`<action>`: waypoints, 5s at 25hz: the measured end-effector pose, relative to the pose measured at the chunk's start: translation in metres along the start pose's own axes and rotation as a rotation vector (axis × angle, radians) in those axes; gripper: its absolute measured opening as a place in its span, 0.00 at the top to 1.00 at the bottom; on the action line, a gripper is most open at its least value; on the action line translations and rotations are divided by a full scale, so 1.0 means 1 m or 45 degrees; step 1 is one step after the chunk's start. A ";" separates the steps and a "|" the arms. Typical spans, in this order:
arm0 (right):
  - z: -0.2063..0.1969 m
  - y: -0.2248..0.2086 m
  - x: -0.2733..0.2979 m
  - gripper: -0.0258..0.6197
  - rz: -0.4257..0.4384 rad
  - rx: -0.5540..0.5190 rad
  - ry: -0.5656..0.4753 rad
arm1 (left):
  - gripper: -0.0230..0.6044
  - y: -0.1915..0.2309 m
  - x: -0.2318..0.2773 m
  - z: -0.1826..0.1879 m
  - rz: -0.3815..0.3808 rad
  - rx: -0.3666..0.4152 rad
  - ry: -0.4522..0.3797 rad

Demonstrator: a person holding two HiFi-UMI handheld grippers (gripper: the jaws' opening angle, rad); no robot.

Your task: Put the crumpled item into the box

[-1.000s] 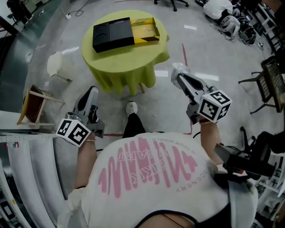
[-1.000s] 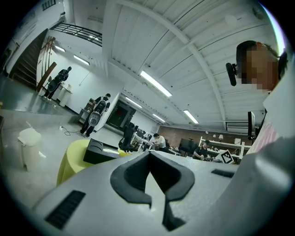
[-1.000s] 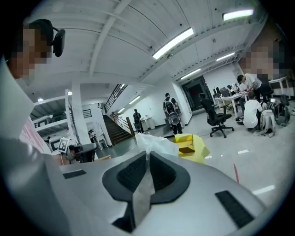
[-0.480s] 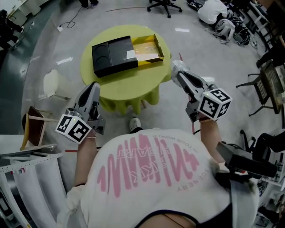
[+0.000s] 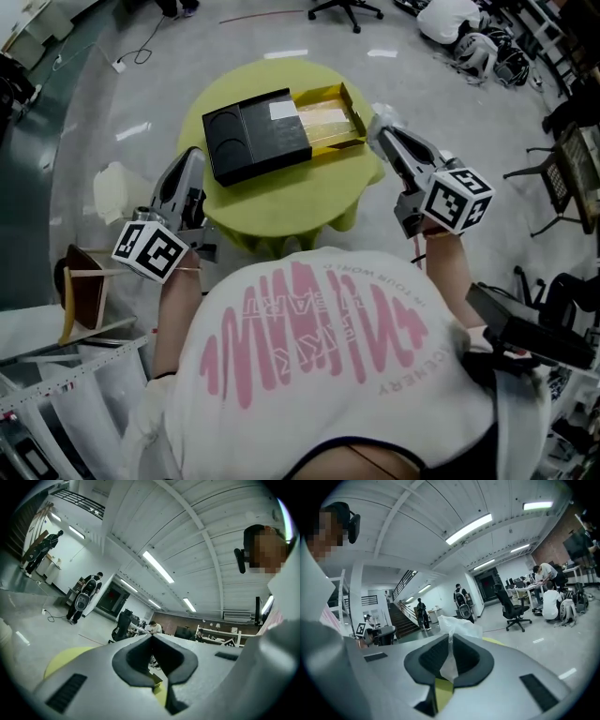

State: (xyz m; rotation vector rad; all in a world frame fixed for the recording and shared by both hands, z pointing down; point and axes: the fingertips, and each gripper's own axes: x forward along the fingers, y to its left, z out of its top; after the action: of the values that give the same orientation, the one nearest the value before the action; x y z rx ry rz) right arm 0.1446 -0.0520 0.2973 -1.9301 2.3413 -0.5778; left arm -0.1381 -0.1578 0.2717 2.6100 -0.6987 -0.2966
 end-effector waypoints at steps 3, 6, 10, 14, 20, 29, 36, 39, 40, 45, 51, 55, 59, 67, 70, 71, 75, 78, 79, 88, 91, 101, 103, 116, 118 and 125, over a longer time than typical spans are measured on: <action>0.000 -0.005 0.020 0.93 -0.016 0.017 0.010 | 0.95 0.015 0.011 0.006 -0.013 -0.021 -0.008; -0.002 -0.011 0.036 0.93 -0.034 0.033 0.018 | 0.95 0.024 0.019 0.005 -0.020 -0.015 0.020; -0.007 -0.019 0.051 0.93 -0.053 0.067 0.026 | 0.95 0.033 0.026 0.000 -0.036 -0.014 0.055; -0.013 -0.027 0.064 0.93 -0.051 0.112 0.032 | 0.95 0.041 0.030 -0.006 -0.038 -0.017 0.070; -0.024 -0.044 0.083 0.93 -0.069 0.081 0.108 | 0.95 0.062 0.031 -0.013 0.010 -0.065 0.056; -0.046 -0.070 0.101 0.93 -0.117 0.109 0.230 | 0.95 0.071 0.034 -0.038 0.053 -0.088 0.139; -0.066 -0.080 0.118 0.93 -0.048 0.114 0.344 | 0.95 0.066 0.037 -0.057 0.117 -0.133 0.142; -0.070 -0.090 0.129 0.93 -0.003 0.091 0.407 | 0.95 0.064 0.039 -0.065 0.164 -0.147 0.133; -0.071 -0.094 0.133 0.93 0.011 0.087 0.423 | 0.95 0.063 0.040 -0.068 0.180 -0.152 0.133; -0.083 -0.103 0.152 0.93 0.128 0.074 0.549 | 0.95 0.064 0.043 -0.077 0.308 -0.185 0.094; -0.103 -0.113 0.171 0.93 0.255 0.033 0.721 | 0.95 0.058 0.049 -0.093 0.426 -0.224 0.058; -0.115 -0.115 0.185 0.93 0.295 0.034 0.791 | 0.95 0.057 0.051 -0.110 0.474 -0.250 0.090; -0.129 -0.114 0.194 0.93 0.328 0.018 0.863 | 0.95 0.057 0.051 -0.122 0.515 -0.265 0.107; -0.158 -0.099 0.199 0.92 0.363 -0.030 0.986 | 0.95 0.060 0.034 -0.133 0.566 -0.286 0.088; -0.162 -0.102 0.204 0.92 0.374 -0.049 1.026 | 0.95 0.062 0.040 -0.133 0.574 -0.296 0.080; -0.164 -0.102 0.205 0.92 0.377 -0.057 1.037 | 0.95 0.062 0.040 -0.133 0.579 -0.297 0.076; -0.174 -0.101 0.205 0.92 0.382 -0.071 1.081 | 0.95 0.062 0.036 -0.137 0.596 -0.303 0.069; -0.179 -0.105 0.206 0.92 0.386 -0.091 1.107 | 0.95 0.064 0.036 -0.141 0.615 -0.309 0.065; -0.180 -0.105 0.207 0.92 0.389 -0.096 1.113 | 0.95 0.065 0.034 -0.141 0.624 -0.311 0.060; -0.185 -0.100 0.214 0.92 0.375 -0.115 1.147 | 0.95 0.063 0.021 -0.141 0.669 -0.321 0.041; -0.187 -0.099 0.218 0.92 0.362 -0.132 1.158 | 0.95 0.066 0.016 -0.139 0.680 -0.318 0.035; -0.194 -0.105 0.220 0.92 0.326 -0.164 1.198 | 0.95 0.069 0.012 -0.138 0.701 -0.317 0.023; -0.194 -0.106 0.220 0.92 0.320 -0.166 1.203 | 0.95 0.068 0.012 -0.137 0.702 -0.313 0.022; -0.199 -0.110 0.218 0.92 0.291 -0.175 1.227 | 0.95 0.070 0.011 -0.137 0.703 -0.315 0.022; -0.199 -0.110 0.218 0.92 0.290 -0.180 1.232 | 0.95 0.070 0.011 -0.137 0.704 -0.316 0.020; -0.200 -0.111 0.218 0.92 0.285 -0.185 1.240 | 0.95 0.069 0.010 -0.137 0.709 -0.315 0.019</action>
State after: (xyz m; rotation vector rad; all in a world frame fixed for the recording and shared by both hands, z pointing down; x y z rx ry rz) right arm 0.1461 -0.2276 0.5603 -1.5698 3.1223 -1.6509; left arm -0.1172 -0.1705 0.4235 2.0810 -1.2525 -0.1757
